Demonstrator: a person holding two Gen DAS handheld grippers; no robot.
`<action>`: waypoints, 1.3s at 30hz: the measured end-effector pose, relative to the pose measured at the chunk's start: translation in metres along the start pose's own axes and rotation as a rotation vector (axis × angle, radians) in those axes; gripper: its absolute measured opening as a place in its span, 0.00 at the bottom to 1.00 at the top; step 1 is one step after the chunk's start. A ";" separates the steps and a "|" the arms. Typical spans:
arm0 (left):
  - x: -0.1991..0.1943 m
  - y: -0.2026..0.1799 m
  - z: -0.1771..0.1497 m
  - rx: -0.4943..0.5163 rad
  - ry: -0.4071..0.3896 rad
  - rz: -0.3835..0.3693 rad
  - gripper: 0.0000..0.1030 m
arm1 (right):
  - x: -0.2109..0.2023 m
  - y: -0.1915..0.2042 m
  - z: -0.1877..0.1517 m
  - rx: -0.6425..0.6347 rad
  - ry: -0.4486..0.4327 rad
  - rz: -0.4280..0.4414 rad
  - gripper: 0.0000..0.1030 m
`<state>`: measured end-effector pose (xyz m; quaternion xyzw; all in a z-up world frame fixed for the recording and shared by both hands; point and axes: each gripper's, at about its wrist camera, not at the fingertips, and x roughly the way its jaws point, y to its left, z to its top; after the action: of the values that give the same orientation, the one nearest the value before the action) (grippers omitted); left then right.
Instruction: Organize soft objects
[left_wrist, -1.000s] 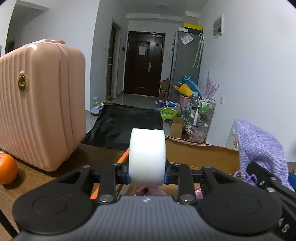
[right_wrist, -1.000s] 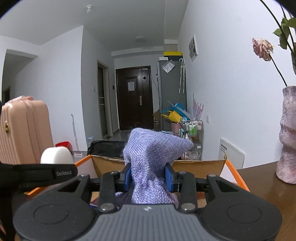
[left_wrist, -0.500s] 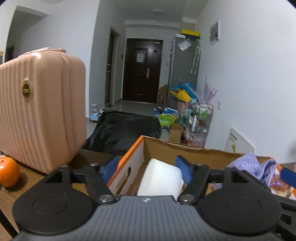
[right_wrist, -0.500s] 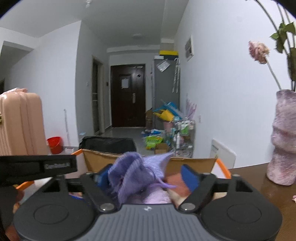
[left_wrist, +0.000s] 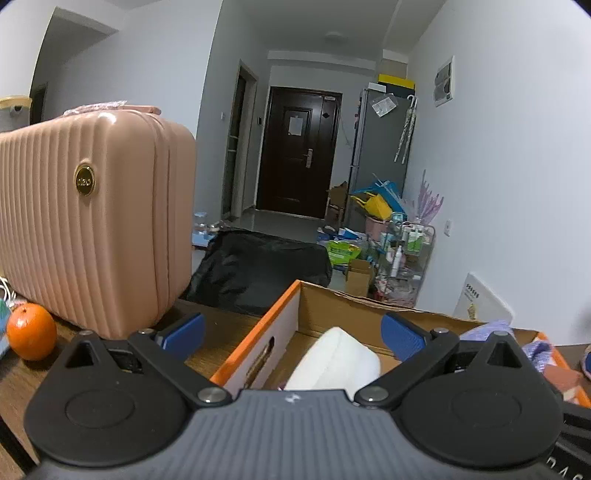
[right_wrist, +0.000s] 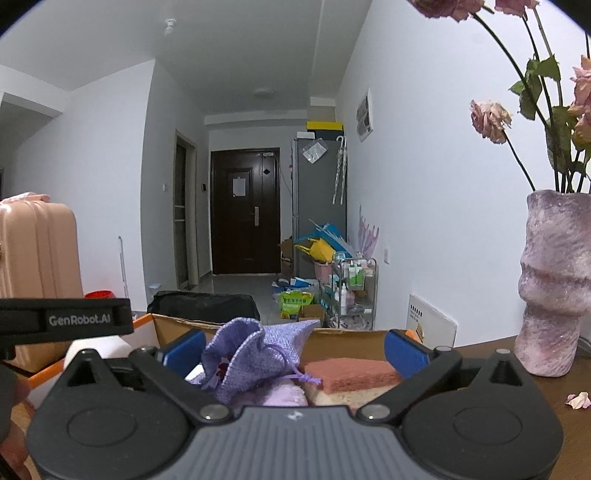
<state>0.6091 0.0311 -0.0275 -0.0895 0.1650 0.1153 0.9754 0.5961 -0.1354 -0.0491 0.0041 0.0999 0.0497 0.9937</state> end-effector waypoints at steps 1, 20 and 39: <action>-0.003 0.001 0.000 -0.003 0.001 -0.005 1.00 | -0.002 -0.001 0.000 -0.003 -0.004 0.005 1.00; -0.072 0.013 -0.022 0.101 -0.024 -0.063 1.00 | -0.072 -0.020 -0.010 -0.061 -0.061 0.058 1.00; -0.202 0.046 -0.069 0.189 0.023 -0.156 1.00 | -0.203 -0.026 -0.037 -0.098 -0.004 0.113 1.00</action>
<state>0.3910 0.0211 -0.0290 -0.0112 0.1790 0.0219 0.9835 0.3930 -0.1820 -0.0453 -0.0386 0.0951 0.1107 0.9885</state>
